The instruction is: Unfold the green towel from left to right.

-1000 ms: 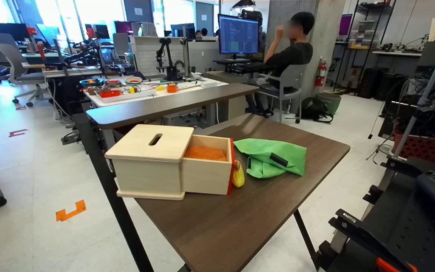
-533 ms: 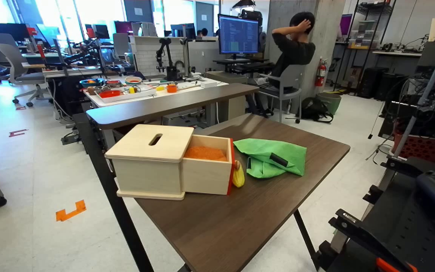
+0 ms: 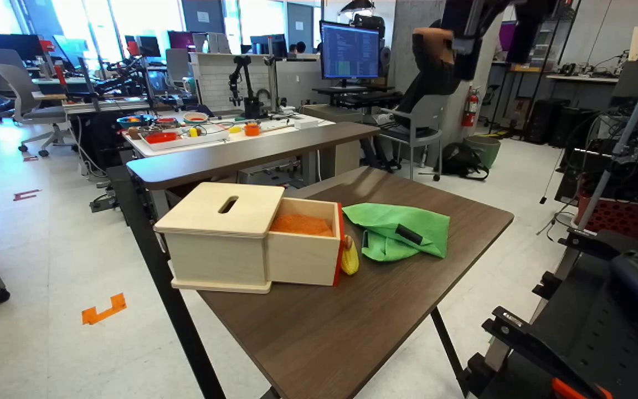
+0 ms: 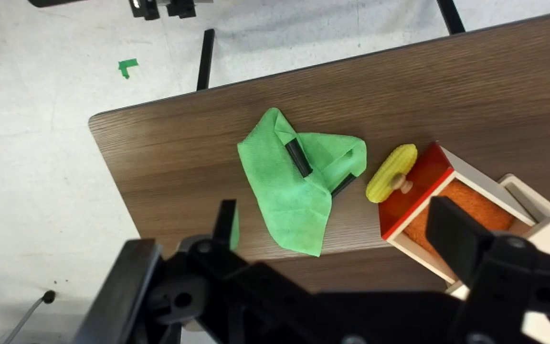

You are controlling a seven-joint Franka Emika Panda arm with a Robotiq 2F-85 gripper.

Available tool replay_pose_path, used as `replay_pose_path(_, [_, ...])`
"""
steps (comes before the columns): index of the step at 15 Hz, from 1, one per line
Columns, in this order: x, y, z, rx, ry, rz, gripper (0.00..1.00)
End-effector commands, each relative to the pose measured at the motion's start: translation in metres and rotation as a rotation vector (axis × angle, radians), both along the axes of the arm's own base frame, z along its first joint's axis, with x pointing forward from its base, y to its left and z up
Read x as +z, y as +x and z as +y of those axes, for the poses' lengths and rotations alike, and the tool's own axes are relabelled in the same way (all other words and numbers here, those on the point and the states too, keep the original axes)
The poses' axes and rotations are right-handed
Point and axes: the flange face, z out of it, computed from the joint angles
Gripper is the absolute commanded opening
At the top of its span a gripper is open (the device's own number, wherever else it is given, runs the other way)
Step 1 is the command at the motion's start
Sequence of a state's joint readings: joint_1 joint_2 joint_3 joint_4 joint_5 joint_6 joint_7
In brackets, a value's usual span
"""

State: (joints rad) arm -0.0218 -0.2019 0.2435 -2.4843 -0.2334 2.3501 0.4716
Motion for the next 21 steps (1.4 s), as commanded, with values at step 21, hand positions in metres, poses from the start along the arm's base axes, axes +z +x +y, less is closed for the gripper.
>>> replay_pose_path(21, [-0.213, 0.064, -0.069, 0.243, 0.101, 0.149, 1.00])
